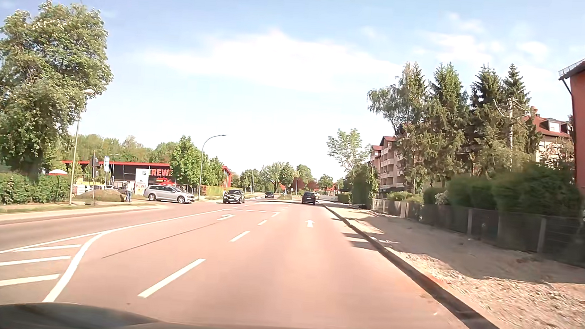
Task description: Follow the waypoints while adhering to traffic rules and regulations
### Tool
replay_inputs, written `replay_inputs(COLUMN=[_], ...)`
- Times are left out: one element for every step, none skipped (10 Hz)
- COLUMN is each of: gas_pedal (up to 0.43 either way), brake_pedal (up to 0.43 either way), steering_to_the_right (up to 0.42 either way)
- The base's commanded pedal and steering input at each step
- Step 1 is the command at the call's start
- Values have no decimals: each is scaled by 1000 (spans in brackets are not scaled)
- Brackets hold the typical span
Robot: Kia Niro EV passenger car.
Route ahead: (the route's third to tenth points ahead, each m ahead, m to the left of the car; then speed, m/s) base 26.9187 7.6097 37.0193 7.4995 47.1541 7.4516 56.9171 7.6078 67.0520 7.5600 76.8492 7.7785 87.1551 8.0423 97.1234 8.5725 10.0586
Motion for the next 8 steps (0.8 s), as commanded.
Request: replay_inputs(gas_pedal=[157, 157, 157, 157, 157, 157, 157, 138], brake_pedal=[0, 0, 0, 0, 0, 0, 0, 0], steering_to_the_right=[-6, -6, -6, -5, -5, -4, -3, -3])
